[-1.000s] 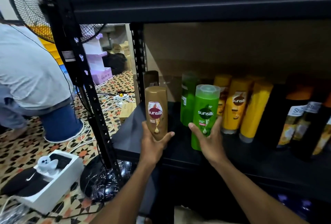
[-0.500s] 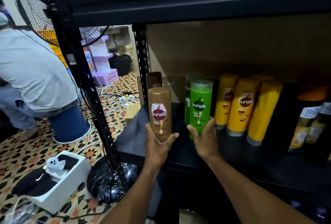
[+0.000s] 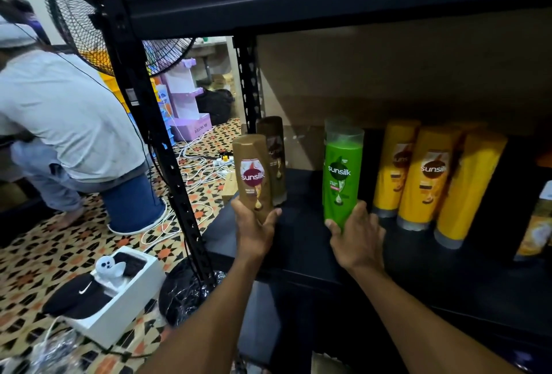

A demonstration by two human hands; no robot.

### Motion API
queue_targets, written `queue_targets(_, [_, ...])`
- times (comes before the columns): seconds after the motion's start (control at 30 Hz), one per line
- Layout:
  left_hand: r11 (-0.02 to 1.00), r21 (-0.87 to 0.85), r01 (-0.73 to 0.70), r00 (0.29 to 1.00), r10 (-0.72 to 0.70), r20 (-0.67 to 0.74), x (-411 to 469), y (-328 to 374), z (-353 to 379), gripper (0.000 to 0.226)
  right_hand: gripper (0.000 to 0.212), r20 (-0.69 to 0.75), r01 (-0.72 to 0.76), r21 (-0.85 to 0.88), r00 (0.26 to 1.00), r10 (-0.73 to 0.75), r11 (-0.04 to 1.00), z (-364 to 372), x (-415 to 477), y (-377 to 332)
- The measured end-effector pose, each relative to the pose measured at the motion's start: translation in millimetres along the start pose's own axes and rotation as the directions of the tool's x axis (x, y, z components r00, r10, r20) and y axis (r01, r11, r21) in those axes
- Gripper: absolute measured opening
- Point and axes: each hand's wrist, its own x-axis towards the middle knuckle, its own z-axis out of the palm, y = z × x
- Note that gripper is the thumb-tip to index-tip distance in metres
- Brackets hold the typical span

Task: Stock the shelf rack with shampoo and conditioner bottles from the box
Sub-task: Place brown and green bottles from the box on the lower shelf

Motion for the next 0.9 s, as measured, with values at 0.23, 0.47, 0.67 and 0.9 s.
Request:
queue_targets(0.23, [0.991,0.044,0.125,0.992,-0.126,0.013,37.1,-17.6,-1.9,0.06,0.061,-0.001,-0.004,0.004,1.0,0.004,1.0,3.9,3.2,0.6])
queue_targets(0.47, [0.978,0.106,0.177,0.984,-0.178,-0.001,38.8,-12.7,8.3,0.055,0.057,-0.008,-0.002,0.01,1.0,0.002,1.0,2.1,2.7,0.1])
queue_targets(0.67, [0.955,0.246,0.163,0.986,-0.152,-0.063,39.9,-12.6,16.8,0.076,0.055,-0.015,-0.009,0.019,1.0,0.01,1.0,2.2,2.6,-0.2])
queue_targets(0.9, [0.934,0.315,0.169,0.985,-0.148,-0.091,42.0,-13.0,18.4,0.076,0.054,-0.004,-0.027,0.001,1.0,0.027,1.0,2.7,3.4,-2.1])
